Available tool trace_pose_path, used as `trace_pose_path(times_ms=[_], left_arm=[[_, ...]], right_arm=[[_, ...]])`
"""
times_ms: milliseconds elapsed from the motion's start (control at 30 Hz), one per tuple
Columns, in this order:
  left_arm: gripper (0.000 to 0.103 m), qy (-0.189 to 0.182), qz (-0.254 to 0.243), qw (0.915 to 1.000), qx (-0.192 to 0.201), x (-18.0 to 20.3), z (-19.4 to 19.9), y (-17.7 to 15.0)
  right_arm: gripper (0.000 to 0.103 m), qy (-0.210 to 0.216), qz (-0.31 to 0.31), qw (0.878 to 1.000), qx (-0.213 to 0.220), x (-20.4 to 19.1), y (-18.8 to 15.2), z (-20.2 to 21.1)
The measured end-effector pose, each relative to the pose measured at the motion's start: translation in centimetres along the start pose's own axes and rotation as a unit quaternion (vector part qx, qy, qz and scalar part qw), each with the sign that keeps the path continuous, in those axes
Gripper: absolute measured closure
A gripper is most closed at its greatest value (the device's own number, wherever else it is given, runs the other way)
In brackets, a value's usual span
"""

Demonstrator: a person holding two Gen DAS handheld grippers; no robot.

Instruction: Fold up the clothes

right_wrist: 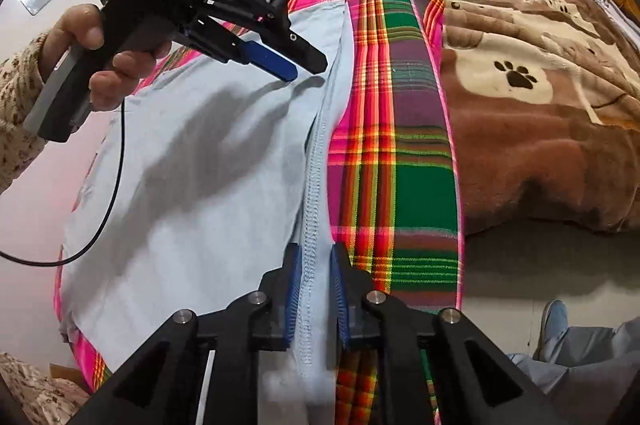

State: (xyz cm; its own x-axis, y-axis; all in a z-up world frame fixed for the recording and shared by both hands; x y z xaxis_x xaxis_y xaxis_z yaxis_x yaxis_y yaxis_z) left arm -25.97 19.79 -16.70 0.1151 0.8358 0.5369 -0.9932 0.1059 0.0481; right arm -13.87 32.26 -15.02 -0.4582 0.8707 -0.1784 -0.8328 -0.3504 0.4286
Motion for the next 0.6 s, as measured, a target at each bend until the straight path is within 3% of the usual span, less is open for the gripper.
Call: trace_pose_path(times_ms=[67, 133, 200, 267, 367, 433, 600], left_arm=[[0.064, 0.0, 0.001, 1.0, 0.001, -0.1, -0.1, 0.0], [0.064, 0.003, 0.001, 1.0, -0.001, -0.2, -0.2, -0.1], [0.064, -0.001, 0.004, 1.0, 0.001, -0.4, -0.1, -0.2], [0.064, -0.005, 0.008, 1.0, 0.003, -0.7, -0.1, -0.3], [0.064, -0.003, 0.007, 1.0, 0.005, -0.8, 0.0, -0.4], [0.064, -0.003, 0.0, 1.0, 0.008, -0.5, 0.3, -0.4], [0.064, -0.009, -0.001, 0.9999, 0.013, 0.5, 0.7, 0.1]], right_arm=[[0.087, -0.008, 0.001, 1.0, 0.003, -0.1, -0.1, 0.1], [0.098, -0.03, 0.007, 1.0, 0.007, -0.1, -0.1, 0.2], [0.102, -0.069, 0.021, 0.997, 0.017, 0.2, 0.0, 0.8], [0.103, -0.107, 0.035, 0.993, 0.026, 0.6, 0.1, 1.4], [0.103, -0.131, 0.065, 0.989, 0.021, 0.8, -0.2, 2.1], [0.102, -0.089, 0.034, 0.995, 0.021, 0.8, -0.2, 2.3], [0.095, -0.046, -0.011, 0.998, 0.039, 1.2, 2.1, 0.9]])
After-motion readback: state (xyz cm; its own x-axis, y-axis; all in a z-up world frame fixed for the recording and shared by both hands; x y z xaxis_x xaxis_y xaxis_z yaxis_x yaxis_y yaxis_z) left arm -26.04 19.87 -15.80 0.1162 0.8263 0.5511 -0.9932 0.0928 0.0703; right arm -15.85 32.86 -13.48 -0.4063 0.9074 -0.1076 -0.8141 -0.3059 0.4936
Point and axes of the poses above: each gripper's, at about its wrist camera, not at the fingertips, and z roughly against the way its jaws point, x to its right, y to its top, the point moved 8 cm from there along -z, roughly the way its jaws point, and after that the axes turned 11 degrees about -y, right-handed, at the moved point
